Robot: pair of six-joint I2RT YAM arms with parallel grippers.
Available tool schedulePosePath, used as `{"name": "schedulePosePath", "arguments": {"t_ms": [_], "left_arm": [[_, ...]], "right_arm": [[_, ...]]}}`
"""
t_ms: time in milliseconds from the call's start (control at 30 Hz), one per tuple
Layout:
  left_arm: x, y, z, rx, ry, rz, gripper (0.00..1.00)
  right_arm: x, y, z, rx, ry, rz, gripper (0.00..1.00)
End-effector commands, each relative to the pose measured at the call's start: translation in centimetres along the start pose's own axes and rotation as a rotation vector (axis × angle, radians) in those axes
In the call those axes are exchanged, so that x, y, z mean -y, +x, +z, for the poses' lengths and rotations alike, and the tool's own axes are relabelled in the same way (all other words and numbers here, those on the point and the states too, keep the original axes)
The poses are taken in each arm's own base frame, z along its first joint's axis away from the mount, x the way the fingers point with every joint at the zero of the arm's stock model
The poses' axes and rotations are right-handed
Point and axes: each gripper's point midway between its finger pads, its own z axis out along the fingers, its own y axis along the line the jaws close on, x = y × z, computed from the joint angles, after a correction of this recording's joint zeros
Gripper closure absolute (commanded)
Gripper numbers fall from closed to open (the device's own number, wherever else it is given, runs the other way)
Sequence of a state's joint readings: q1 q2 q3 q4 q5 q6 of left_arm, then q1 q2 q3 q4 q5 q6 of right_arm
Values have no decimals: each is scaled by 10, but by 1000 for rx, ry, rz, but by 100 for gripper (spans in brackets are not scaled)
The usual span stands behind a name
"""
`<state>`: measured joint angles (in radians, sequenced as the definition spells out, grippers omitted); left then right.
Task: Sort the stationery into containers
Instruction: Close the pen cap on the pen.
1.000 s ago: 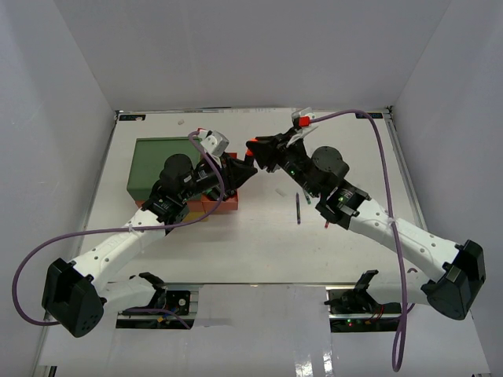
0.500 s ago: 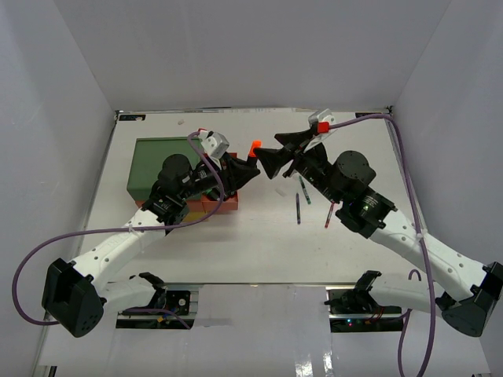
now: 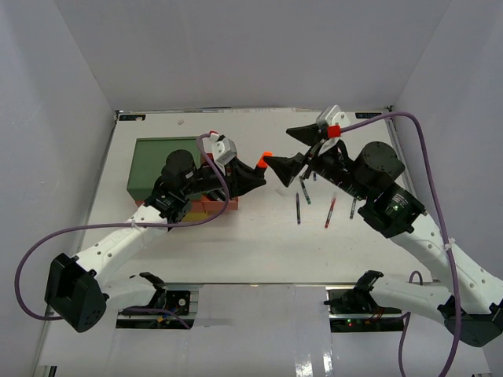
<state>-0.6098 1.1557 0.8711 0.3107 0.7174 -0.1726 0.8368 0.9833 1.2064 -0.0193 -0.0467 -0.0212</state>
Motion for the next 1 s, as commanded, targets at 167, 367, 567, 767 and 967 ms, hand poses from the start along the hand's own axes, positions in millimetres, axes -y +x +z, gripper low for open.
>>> {"name": "schedulePosePath", "arguments": {"t_ms": [167,367,567,767,967], "left_arm": [[12,-17,7,4,101,45,100],[11,-11,4,3,97,45,100],[13,-10,-1,23,88,45,100],[16,-10,-5,37,84,48,100],[20,-16,-9,65,83,70,100]], "right_arm": [[-4,-9,1,-28,-338,-44,0],[-8,4,3,-39,-480,-11,11],[-19,10,1,-8,-562,15,14],[-24,19,4,-12,-613,51,19],[-28,33,13,-35,-652,94,27]]}}
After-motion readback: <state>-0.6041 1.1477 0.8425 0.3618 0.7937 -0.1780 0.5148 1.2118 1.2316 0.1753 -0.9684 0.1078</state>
